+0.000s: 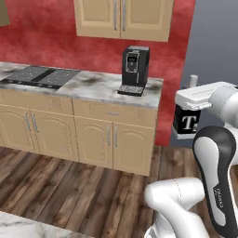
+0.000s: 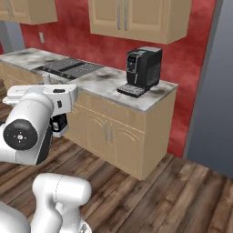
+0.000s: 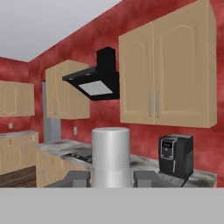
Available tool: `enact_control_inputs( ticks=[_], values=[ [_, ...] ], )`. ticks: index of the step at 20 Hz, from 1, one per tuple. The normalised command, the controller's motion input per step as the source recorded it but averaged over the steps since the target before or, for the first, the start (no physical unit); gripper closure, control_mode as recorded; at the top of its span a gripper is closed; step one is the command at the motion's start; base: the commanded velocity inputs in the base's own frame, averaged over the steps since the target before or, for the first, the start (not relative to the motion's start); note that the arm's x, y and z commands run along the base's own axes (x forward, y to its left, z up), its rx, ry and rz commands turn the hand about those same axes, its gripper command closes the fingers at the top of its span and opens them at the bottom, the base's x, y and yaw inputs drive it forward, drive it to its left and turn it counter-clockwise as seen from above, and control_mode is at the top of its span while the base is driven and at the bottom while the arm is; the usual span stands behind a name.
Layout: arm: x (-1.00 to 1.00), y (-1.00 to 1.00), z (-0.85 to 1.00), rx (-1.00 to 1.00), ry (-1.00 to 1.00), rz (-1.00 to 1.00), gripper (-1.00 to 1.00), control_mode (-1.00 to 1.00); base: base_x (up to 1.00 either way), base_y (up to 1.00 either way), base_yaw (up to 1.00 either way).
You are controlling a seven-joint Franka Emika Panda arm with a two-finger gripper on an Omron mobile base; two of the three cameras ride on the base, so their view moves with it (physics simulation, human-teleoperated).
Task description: Get the candle and the liquor from the cabinet and move them to the dining counter.
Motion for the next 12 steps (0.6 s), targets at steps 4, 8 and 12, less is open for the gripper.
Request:
enact_control_inputs(
  ticks=[4,8,12],
  values=[
    [0.0,0.0,0.0,0.0,0.0,0.0,1.0,1.0,-0.08,0.29,0.52],
    [0.0,0.0,0.0,0.0,0.0,0.0,1.0,1.0,-0.19,0.21,0.5],
    [0.0,0.0,0.0,0.0,0.0,0.0,1.0,1.0,-0.35,0.1,0.48]
  ],
)
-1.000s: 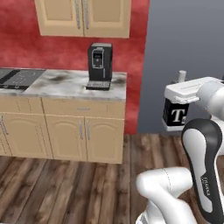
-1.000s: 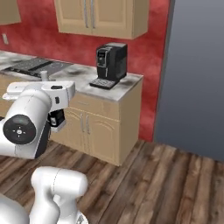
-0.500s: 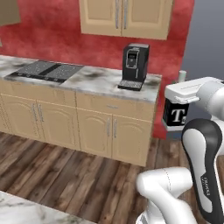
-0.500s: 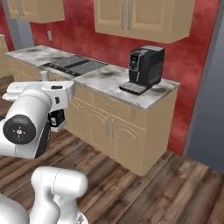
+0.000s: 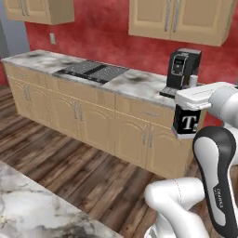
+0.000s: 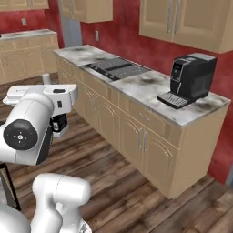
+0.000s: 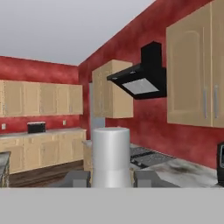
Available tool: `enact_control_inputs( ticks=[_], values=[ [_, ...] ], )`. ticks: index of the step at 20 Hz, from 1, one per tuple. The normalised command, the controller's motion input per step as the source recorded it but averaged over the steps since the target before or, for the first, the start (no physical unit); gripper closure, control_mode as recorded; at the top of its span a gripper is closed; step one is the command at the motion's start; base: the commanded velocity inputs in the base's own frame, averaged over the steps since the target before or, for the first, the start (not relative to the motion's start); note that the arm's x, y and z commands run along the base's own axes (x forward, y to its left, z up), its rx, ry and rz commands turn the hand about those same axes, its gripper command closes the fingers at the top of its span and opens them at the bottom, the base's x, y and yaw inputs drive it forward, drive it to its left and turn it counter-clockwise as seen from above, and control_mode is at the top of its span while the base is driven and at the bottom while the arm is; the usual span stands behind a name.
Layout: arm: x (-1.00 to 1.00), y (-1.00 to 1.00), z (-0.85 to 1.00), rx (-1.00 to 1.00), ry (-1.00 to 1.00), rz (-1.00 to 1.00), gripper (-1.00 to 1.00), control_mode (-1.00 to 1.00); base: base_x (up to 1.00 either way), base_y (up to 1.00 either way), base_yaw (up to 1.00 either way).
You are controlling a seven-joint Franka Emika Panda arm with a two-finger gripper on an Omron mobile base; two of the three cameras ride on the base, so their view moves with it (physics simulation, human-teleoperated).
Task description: Get the candle and the liquor from the cabinet and move them to the dining counter.
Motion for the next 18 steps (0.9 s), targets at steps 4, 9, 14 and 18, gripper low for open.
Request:
enact_control_inputs(
  ticks=[4,9,14,18],
  values=[
    [0.0,0.0,0.0,0.0,0.0,0.0,1.0,1.0,-0.37,0.11,0.48],
    [0.0,0.0,0.0,0.0,0.0,0.0,1.0,1.0,-0.38,0.07,0.5],
    [0.0,0.0,0.0,0.0,0.0,0.0,1.0,1.0,-0.4,0.04,0.49],
    [0.0,0.0,0.0,0.0,0.0,0.0,1.0,1.0,-0.53,0.08,0.48]
  ],
)
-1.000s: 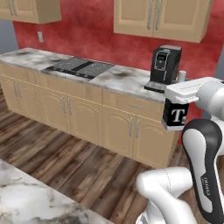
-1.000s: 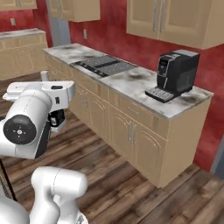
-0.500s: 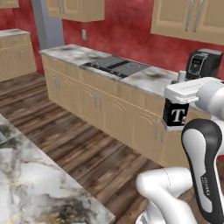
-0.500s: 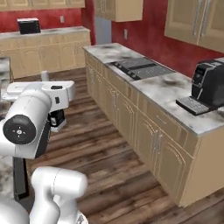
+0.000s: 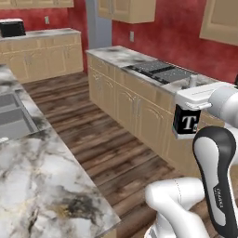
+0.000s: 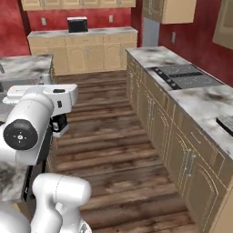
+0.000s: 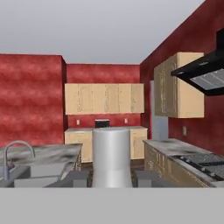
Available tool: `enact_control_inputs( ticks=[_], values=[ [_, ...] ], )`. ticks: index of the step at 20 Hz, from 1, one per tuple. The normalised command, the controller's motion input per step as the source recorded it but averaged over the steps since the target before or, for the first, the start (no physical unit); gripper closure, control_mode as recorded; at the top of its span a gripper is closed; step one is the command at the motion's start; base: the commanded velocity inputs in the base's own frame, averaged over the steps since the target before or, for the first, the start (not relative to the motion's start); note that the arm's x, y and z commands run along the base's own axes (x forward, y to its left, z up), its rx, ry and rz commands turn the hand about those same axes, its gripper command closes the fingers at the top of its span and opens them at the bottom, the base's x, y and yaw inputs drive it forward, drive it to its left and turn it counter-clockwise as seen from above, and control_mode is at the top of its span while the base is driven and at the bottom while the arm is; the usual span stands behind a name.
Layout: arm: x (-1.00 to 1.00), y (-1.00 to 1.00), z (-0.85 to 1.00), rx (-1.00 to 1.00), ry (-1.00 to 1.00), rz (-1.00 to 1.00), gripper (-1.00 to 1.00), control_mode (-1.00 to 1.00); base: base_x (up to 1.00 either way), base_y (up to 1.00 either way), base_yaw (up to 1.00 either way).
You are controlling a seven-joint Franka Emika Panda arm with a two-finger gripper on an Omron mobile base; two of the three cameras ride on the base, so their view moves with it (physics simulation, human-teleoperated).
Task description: Get the candle and the liquor from the cabinet and move them to the dining counter.
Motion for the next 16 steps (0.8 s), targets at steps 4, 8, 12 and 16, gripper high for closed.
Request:
enact_control_inputs(
  ticks=[4,8,12,16],
  values=[
    [0.0,0.0,0.0,0.0,0.0,0.0,1.0,1.0,-0.73,0.13,0.46],
    [0.0,0.0,0.0,0.0,0.0,0.0,1.0,1.0,-0.81,0.22,0.43],
    [0.0,0.0,0.0,0.0,0.0,0.0,1.0,1.0,-0.82,0.39,0.41],
    [0.0,0.0,0.0,0.0,0.0,0.0,1.0,1.0,-0.73,0.36,0.44]
  ],
)
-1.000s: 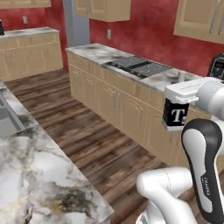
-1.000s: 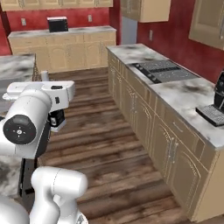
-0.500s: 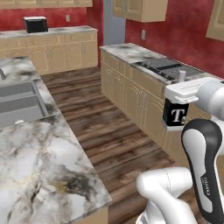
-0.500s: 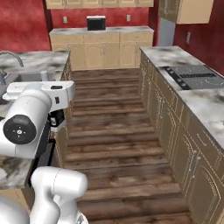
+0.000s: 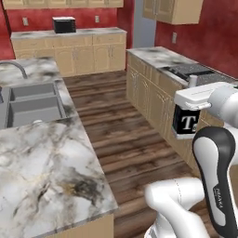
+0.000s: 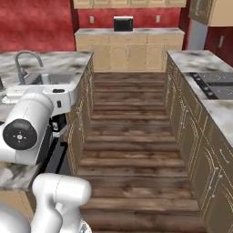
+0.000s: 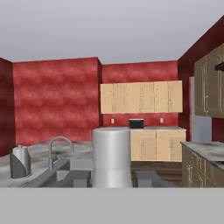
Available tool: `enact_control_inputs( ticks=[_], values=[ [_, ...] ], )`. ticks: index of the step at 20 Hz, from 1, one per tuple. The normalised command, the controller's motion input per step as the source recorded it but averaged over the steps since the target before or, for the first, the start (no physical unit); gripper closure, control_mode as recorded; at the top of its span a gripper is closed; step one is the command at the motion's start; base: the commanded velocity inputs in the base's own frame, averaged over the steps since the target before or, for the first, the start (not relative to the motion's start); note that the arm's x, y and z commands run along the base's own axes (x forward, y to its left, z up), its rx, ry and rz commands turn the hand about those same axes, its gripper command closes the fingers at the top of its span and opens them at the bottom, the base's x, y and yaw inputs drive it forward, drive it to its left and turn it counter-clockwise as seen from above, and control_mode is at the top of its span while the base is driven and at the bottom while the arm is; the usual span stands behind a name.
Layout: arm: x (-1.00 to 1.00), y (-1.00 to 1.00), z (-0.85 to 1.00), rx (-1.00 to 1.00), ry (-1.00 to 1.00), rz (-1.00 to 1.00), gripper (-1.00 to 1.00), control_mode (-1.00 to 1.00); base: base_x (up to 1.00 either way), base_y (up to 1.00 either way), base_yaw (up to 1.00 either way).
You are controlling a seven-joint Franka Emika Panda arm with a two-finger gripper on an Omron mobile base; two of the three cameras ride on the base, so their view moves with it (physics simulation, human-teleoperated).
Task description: Get the candle and the liquor from the cabinet and move them to the dining counter.
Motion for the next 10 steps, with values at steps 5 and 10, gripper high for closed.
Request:
enact_control_inputs(
  ticks=[5,10],
  values=[
    [0.0,0.0,0.0,0.0,0.0,0.0,1.0,1.0,-0.64,0.16,0.49],
    [0.0,0.0,0.0,0.0,0.0,0.0,1.0,1.0,-0.72,0.2,0.46]
  ],
)
